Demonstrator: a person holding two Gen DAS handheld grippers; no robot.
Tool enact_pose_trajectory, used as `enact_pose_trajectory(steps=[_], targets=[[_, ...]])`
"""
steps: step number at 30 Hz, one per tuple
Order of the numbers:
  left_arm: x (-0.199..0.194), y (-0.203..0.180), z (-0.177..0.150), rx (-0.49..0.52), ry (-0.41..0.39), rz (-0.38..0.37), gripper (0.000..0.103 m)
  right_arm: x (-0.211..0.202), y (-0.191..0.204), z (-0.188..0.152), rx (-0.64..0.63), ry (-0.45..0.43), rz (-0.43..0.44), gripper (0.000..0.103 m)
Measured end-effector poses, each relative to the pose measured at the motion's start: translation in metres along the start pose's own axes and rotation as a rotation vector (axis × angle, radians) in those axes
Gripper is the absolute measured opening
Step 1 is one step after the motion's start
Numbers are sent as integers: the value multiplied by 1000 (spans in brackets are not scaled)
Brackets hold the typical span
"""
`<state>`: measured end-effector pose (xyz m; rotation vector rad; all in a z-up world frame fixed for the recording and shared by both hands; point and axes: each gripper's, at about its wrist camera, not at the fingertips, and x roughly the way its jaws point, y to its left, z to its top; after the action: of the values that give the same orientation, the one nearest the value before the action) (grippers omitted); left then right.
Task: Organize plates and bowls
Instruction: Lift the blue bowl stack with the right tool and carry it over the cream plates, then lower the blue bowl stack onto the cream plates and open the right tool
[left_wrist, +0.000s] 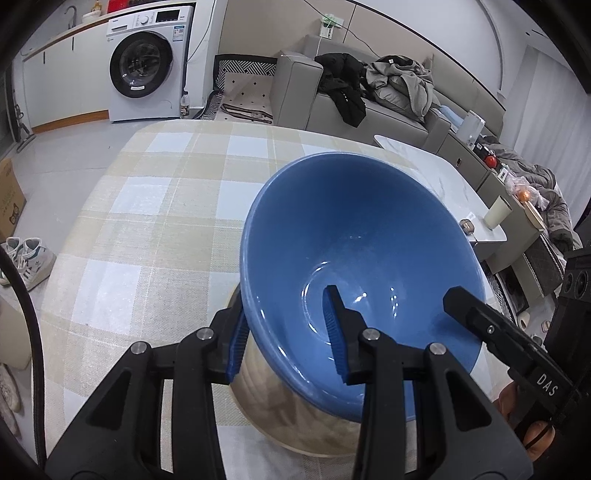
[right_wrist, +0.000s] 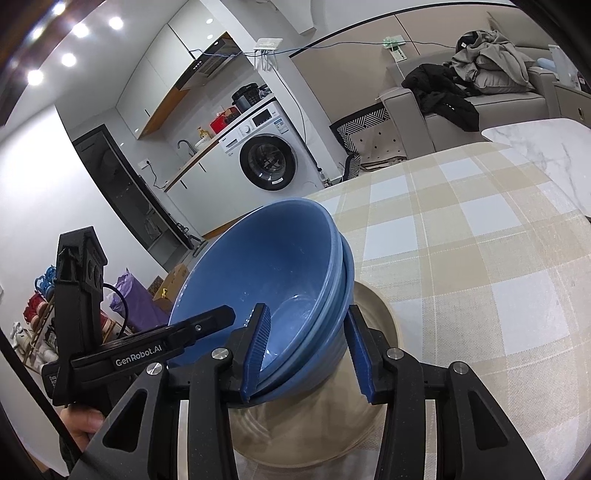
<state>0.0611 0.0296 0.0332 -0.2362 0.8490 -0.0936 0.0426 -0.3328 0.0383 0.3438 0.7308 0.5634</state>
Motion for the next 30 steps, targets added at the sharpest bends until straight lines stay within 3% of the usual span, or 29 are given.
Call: enact_pose_trajectory(steps=[10, 21, 23, 25, 29, 30], targets=[[2, -3, 2, 36, 27, 21, 37, 5, 0, 4, 34, -19, -3, 46], [2, -6, 3, 80, 20, 12, 53, 8, 4, 7, -12, 28, -16, 51], [-3, -6, 2, 93, 0, 8, 61, 9, 5, 7, -20, 41, -13, 57], [-10, -6, 3, 108, -27, 18, 76, 10, 7, 7, -37, 49, -16, 68], [-21, -7, 0, 145, -67, 42, 85, 9, 12, 7, -78, 46, -12, 90], [-24, -6, -1, 149, -75, 45, 93, 7, 13, 7, -93, 41, -13, 93]])
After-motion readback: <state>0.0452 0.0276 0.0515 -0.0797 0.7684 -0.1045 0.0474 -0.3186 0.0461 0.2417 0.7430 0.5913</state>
